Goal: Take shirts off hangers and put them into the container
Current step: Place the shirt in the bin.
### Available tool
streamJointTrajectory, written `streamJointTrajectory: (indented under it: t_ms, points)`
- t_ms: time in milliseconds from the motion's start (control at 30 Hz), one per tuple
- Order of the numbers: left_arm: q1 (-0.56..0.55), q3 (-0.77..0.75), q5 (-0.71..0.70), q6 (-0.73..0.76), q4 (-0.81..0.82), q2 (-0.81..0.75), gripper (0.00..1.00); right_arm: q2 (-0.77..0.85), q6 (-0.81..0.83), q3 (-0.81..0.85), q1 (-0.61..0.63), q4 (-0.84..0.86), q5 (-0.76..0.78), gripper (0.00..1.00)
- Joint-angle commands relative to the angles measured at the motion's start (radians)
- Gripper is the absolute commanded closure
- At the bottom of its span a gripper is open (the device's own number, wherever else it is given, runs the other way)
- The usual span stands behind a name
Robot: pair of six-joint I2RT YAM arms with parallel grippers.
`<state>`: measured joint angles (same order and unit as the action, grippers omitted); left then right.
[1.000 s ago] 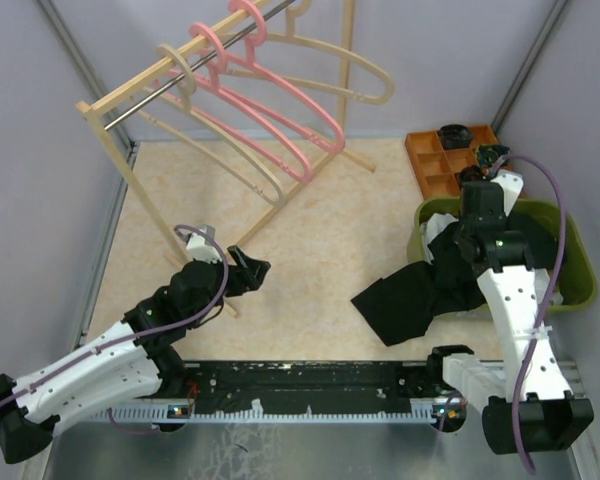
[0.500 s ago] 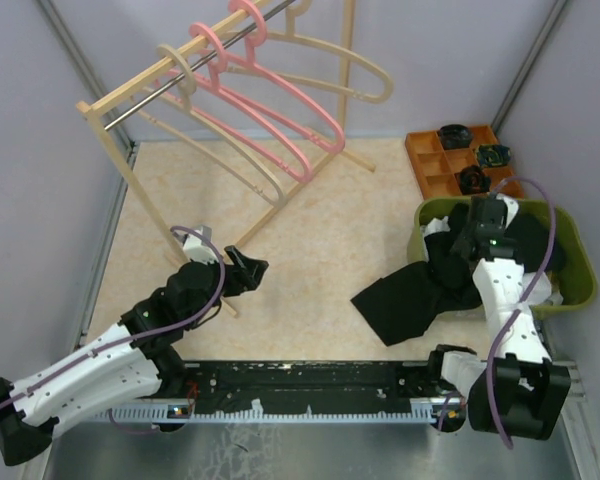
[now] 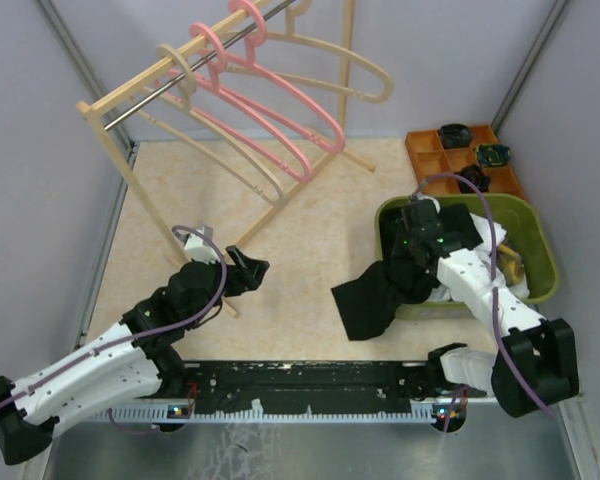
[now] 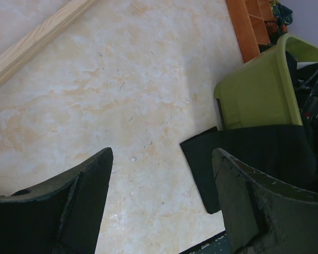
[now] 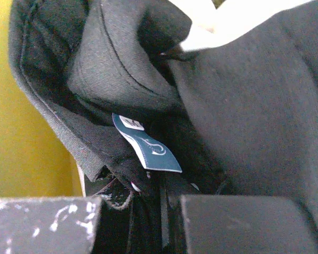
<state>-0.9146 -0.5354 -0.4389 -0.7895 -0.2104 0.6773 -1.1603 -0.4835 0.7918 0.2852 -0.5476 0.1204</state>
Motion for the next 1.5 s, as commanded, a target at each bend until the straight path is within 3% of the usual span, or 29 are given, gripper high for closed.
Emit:
streamJointTrajectory:
  t_ms: [0, 67, 167, 267, 400, 467, 700, 767, 867, 1133, 1300, 1467]
  points:
    - [-0.004, -0.002, -0.009, -0.004, -0.003, -0.029, 0.19, -0.089, -0.058, 0.119, 0.081, 0.028, -0.172, 1.00]
    - [-0.004, -0.003, -0.015, -0.004, -0.005, -0.034, 0.19, -0.104, -0.045, 0.175, 0.104, -0.002, -0.114, 1.00]
    - [-0.004, -0.007, -0.018, -0.003, -0.008, -0.038, 0.19, -0.075, -0.032, 0.266, 0.104, -0.118, 0.109, 1.00]
    - [-0.003, -0.013, -0.023, 0.001, -0.017, -0.036, 0.19, 0.016, -0.012, 0.309, 0.009, -0.203, 0.240, 1.00]
    - [-0.004, -0.008, -0.027, 0.004, -0.019, -0.039, 0.19, 0.161, 0.054, 0.238, -0.201, -0.187, 0.211, 1.00]
    - [-0.004, -0.001, -0.023, 0.001, -0.008, -0.037, 0.19, 0.161, 0.082, 0.177, -0.277, -0.170, 0.111, 0.99]
    - [-0.003, -0.014, 0.015, -0.007, 0.014, 0.002, 0.19, -0.005, 0.020, -0.130, -0.292, 0.057, -0.099, 0.93]
    - [-0.004, -0.014, 0.016, -0.008, 0.011, 0.004, 0.19, -0.068, 0.026, -0.154, -0.292, 0.065, -0.124, 0.87]
    - [-0.004, -0.008, 0.020, -0.005, 0.020, 0.000, 0.19, -0.068, 0.050, -0.074, -0.291, -0.021, -0.098, 0.70]
    - [-0.004, -0.002, 0.016, -0.007, 0.022, 0.001, 0.19, 0.148, 0.134, 0.255, -0.291, -0.250, -0.011, 0.03]
    - [-0.004, 0.003, 0.014, -0.007, 0.019, -0.003, 0.18, 0.256, 0.145, 0.366, -0.291, -0.291, -0.081, 0.01]
    - [-0.004, 0.007, 0.005, -0.009, 0.017, -0.013, 0.18, 0.321, 0.143, 0.388, -0.291, -0.276, -0.292, 0.01]
